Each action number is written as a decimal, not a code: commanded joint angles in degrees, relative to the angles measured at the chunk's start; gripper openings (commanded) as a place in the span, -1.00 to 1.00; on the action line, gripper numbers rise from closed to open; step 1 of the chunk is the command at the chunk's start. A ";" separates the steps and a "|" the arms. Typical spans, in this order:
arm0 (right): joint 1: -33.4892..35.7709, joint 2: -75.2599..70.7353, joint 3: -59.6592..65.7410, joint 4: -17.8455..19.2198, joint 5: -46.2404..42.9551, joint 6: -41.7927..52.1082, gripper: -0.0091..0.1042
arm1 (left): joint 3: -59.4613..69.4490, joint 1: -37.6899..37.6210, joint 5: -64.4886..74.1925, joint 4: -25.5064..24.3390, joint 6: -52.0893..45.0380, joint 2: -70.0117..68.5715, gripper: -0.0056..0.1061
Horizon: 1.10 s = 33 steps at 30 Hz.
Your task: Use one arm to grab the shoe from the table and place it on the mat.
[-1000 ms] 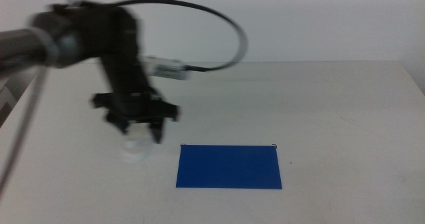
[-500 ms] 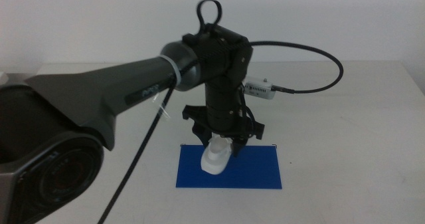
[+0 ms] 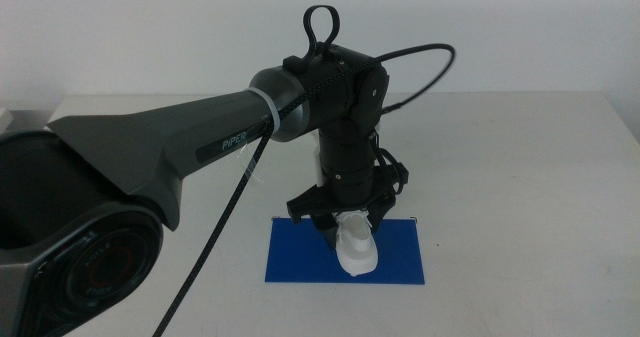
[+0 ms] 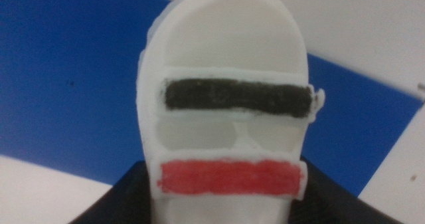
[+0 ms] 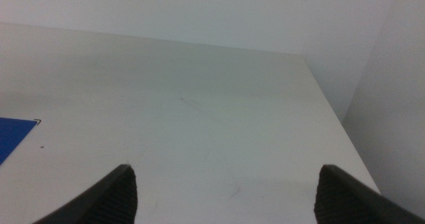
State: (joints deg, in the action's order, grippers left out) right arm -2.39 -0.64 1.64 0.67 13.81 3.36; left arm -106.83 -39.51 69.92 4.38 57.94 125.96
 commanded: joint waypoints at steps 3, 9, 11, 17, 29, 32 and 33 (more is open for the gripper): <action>-0.10 0.21 0.29 0.46 -4.19 0.59 0.53 | -1.78 -0.28 4.99 -0.42 8.68 -3.82 -0.93; -0.10 0.21 0.29 0.46 -4.19 0.59 0.53 | -1.78 -0.28 4.93 -0.42 28.38 -3.82 -0.93; -0.10 0.21 0.29 0.46 -4.19 0.59 0.53 | -1.78 -0.28 4.93 -0.42 38.81 -3.82 -0.93; -0.10 0.21 0.29 0.46 -4.19 0.59 0.53 | -1.78 -0.28 4.93 -0.57 63.54 -3.71 -0.93; -0.10 0.21 0.29 0.46 -4.19 0.59 0.53 | -1.78 -0.28 4.63 -3.47 63.49 -3.59 -0.93; -0.10 0.21 0.29 0.46 -4.19 0.59 0.53 | -1.68 -0.28 3.01 -3.84 63.49 -3.00 -0.93; -0.10 0.21 0.29 0.46 -4.19 0.59 0.53 | -1.68 -0.28 2.56 -3.78 63.49 -2.71 -0.93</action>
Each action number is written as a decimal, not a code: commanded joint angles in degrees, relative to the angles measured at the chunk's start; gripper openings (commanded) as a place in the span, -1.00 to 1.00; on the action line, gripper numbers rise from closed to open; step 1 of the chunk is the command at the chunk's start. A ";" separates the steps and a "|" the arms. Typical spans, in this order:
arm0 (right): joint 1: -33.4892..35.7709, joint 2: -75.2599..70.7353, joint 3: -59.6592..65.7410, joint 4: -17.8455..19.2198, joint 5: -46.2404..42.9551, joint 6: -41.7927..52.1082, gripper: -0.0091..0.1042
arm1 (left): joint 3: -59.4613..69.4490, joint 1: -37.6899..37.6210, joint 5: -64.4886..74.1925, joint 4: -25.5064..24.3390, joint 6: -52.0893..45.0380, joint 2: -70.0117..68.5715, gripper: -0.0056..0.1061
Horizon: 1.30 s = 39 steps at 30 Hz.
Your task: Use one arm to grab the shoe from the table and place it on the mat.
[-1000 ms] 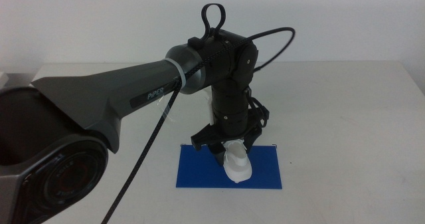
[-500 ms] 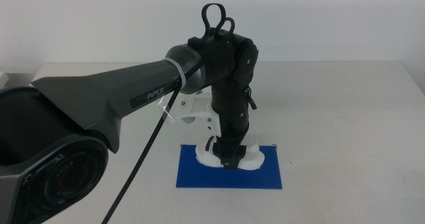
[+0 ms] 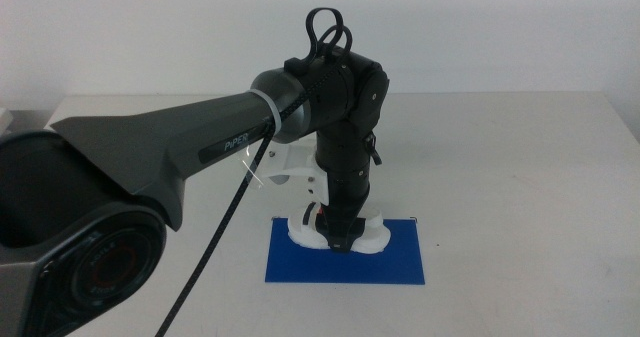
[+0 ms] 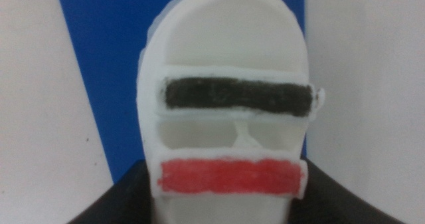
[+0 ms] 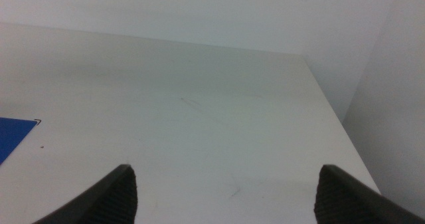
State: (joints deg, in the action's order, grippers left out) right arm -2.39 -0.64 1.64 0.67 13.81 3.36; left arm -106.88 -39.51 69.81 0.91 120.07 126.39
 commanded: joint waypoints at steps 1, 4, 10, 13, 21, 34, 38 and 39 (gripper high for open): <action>-0.10 0.21 0.29 0.46 -4.19 0.59 0.53 | -1.63 -0.28 2.51 -0.12 1.37 -2.76 -0.93; -0.10 0.21 0.29 0.46 -4.19 0.59 0.53 | -1.63 -0.28 2.44 0.40 1.37 -1.55 -0.93; -0.10 0.21 0.29 0.46 -4.19 0.59 0.53 | -1.69 -0.28 1.48 0.53 1.37 -0.01 -0.93; -0.10 0.21 0.29 0.46 -4.19 0.59 0.53 | -1.73 -0.28 3.00 1.55 1.37 -0.06 0.32; -0.10 0.21 0.29 0.46 -4.19 0.59 0.53 | -4.38 -0.28 4.63 0.82 1.35 -1.15 0.78; -0.10 0.21 0.29 0.46 -4.19 0.59 0.53 | -9.12 -0.28 5.17 -0.03 -3.57 -12.06 0.78; -0.10 0.21 0.29 0.46 -4.19 0.59 0.53 | -9.12 -0.28 5.17 -0.26 -12.98 -15.02 0.78; -0.10 0.21 0.29 0.46 -4.19 0.59 0.53 | -9.05 -0.28 5.17 -0.44 -18.56 -15.61 0.78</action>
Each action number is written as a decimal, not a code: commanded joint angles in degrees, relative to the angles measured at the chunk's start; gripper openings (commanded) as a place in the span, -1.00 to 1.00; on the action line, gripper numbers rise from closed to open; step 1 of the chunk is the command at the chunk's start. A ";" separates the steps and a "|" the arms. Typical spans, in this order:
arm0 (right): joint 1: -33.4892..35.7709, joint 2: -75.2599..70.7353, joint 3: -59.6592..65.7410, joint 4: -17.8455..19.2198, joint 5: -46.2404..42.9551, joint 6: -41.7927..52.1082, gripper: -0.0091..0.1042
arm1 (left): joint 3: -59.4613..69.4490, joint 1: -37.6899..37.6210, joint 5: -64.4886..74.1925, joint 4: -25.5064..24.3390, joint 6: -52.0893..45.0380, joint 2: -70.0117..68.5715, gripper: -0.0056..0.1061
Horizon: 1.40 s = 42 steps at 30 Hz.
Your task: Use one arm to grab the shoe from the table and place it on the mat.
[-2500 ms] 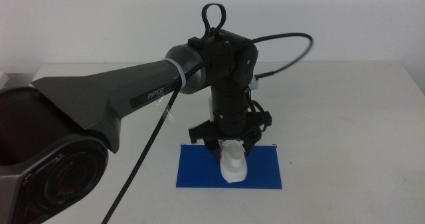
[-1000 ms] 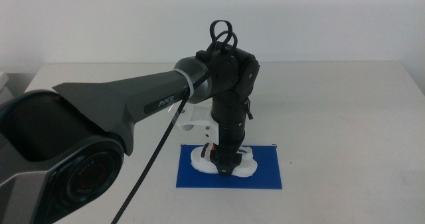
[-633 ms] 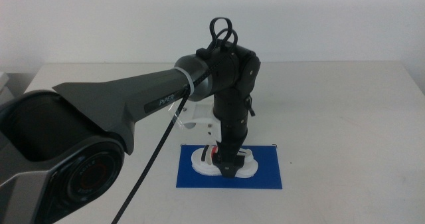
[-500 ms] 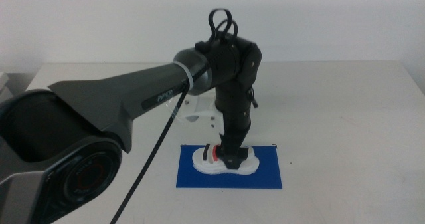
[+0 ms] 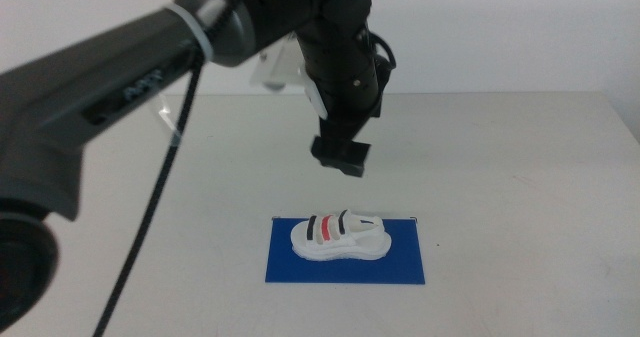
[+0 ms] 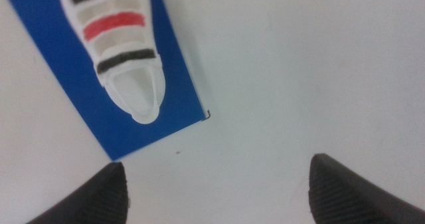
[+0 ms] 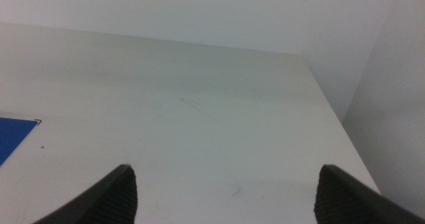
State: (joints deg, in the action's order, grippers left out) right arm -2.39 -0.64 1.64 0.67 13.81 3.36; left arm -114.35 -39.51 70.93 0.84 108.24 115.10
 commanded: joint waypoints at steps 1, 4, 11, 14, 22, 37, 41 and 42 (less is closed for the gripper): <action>-0.10 0.21 0.29 0.46 -4.19 0.59 0.53 | -1.58 -0.22 4.05 -0.84 -11.61 -4.82 0.78; -0.10 0.21 0.29 0.46 -4.19 0.59 0.53 | -1.58 -0.22 4.05 -7.04 -33.78 -6.79 0.78; -0.10 0.21 0.29 0.46 -4.19 0.59 0.53 | -1.58 -0.27 4.05 -20.96 -80.96 -9.50 0.78; -0.10 0.21 0.29 0.46 -4.19 0.59 0.53 | -0.73 -0.22 4.05 -24.11 -89.09 -10.67 0.78; -0.10 0.21 0.29 0.46 -4.19 0.59 0.53 | 17.02 -0.16 -14.24 -32.88 -85.22 -26.54 0.78; -0.10 0.21 0.29 0.46 -4.19 0.59 0.53 | 69.67 28.02 -56.07 -29.25 -76.03 -68.42 0.78; -0.10 0.21 0.29 0.46 -4.19 0.59 0.53 | 80.77 34.64 -60.46 -28.81 -74.86 -80.26 0.78; -0.10 0.21 0.29 0.46 -4.19 0.59 0.53 | 82.95 35.43 -60.37 -28.85 -74.91 -82.56 0.78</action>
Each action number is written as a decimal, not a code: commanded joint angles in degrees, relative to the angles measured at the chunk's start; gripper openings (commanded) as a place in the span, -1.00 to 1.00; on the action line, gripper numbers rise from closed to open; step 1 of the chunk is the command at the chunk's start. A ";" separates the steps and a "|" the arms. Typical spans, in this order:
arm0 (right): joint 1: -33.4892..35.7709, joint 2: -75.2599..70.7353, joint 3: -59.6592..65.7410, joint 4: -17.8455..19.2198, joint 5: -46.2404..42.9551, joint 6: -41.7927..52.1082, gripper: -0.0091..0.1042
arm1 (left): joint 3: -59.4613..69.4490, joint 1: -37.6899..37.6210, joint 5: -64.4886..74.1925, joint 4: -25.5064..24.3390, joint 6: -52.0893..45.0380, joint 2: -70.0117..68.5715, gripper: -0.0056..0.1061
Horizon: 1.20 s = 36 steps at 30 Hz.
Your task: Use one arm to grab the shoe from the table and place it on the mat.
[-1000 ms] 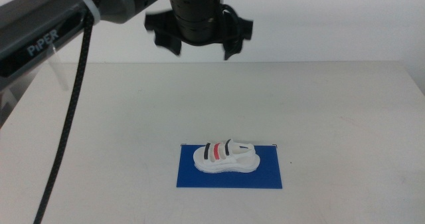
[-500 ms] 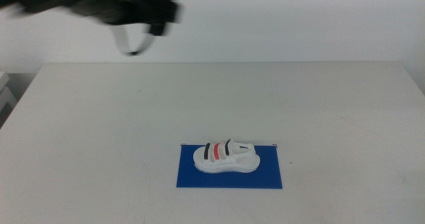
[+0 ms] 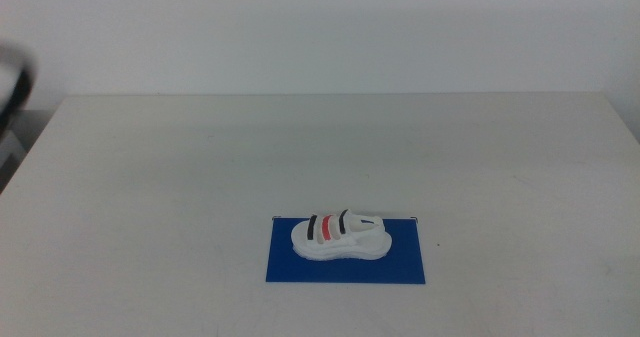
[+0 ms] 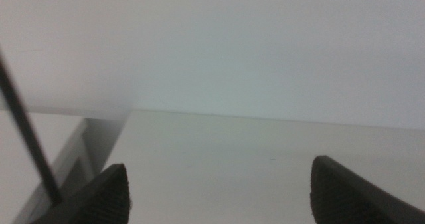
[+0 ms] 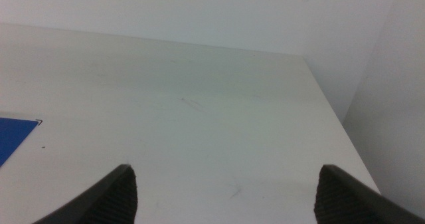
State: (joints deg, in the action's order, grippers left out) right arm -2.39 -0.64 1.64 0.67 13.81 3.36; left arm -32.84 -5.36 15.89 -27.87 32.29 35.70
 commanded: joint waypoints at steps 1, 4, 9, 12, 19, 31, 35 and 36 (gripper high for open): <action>-0.10 0.21 0.29 0.46 -4.19 0.59 0.53 | 3.39 1.85 -4.88 -0.16 1.04 -5.84 0.78; -0.10 0.21 0.29 0.46 -4.19 0.59 0.53 | 7.67 2.20 -4.62 0.09 1.14 -13.01 0.78; -0.10 0.21 0.29 0.46 -4.19 0.59 0.53 | 14.74 2.12 -7.75 2.30 -0.10 -20.51 0.78; -0.10 0.21 0.29 0.46 -4.19 0.59 0.53 | 19.95 2.12 -8.70 7.73 -9.69 -24.41 0.78; -0.10 0.21 0.29 0.46 -4.19 0.59 0.53 | 29.94 2.19 -12.97 22.53 -25.11 -32.44 0.78; -0.10 0.21 0.29 0.46 -4.19 0.59 0.53 | 34.85 2.19 -13.66 26.52 -24.70 -37.29 0.78; -0.10 0.21 0.29 0.46 -4.19 0.59 0.53 | 34.85 2.19 -13.71 26.47 -24.70 -37.23 0.78; -0.10 0.21 0.29 0.46 -4.19 0.59 0.53 | 34.85 2.19 -13.71 26.47 -24.70 -37.23 0.78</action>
State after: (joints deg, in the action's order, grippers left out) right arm -2.39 -0.64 1.64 0.67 13.81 3.36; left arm 1.59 -3.09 6.97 -2.14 6.99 -0.67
